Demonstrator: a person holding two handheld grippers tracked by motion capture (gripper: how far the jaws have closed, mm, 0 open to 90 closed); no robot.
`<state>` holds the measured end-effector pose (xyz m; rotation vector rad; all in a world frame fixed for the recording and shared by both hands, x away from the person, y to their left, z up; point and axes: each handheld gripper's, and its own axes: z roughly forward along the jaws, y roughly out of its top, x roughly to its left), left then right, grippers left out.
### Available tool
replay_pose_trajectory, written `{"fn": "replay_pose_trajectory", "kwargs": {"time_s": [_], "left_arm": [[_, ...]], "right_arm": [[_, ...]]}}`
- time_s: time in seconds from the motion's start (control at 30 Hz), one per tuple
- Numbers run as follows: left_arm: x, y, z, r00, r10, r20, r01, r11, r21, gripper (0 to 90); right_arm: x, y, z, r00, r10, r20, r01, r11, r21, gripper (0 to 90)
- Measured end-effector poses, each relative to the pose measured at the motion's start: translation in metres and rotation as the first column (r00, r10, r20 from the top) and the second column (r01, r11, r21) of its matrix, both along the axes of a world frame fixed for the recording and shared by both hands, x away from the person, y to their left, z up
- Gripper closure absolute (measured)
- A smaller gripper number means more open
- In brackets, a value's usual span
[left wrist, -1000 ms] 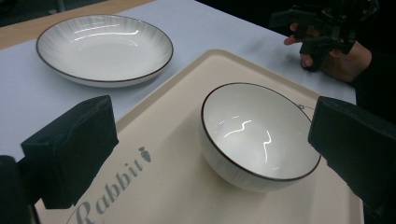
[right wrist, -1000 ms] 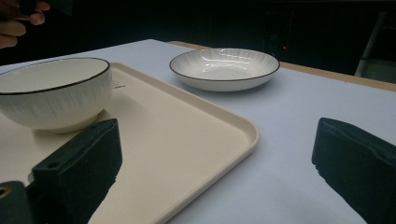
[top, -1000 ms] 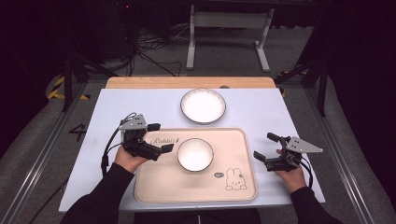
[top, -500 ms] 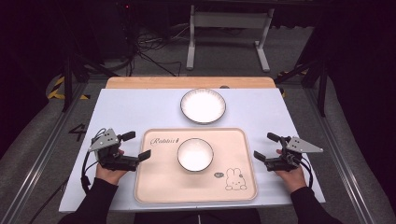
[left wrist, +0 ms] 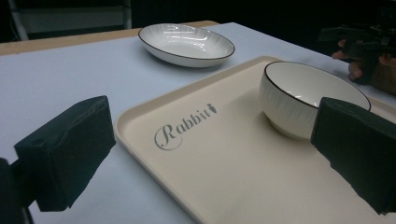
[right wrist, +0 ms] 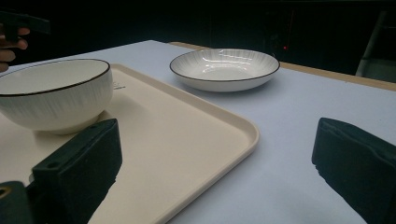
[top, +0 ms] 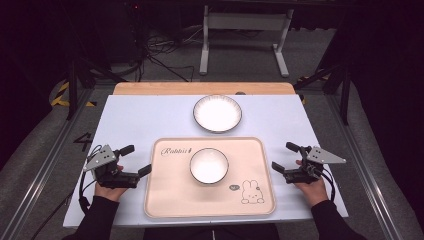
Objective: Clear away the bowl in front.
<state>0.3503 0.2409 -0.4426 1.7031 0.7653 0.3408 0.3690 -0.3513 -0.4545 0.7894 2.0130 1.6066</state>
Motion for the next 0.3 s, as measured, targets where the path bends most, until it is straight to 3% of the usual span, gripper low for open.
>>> {"fn": "replay_pose_trajectory", "kwargs": {"time_s": [0.17,0.3], "left_arm": [[-0.0002,0.0068,-0.0081,0.999,0.028,0.035,-0.027,0.9991,-0.033,0.2],[0.0013,0.0098,-0.0102,0.9995,0.026,0.019,-0.025,0.9984,-0.051,0.2]], "right_arm": [[0.0,-0.0001,0.0,1.0,0.002,0.0,-0.002,1.0,0.0,2.1],[-0.0001,-0.0001,0.0,1.0,0.003,0.001,-0.003,1.0,0.0,2.1]]}}
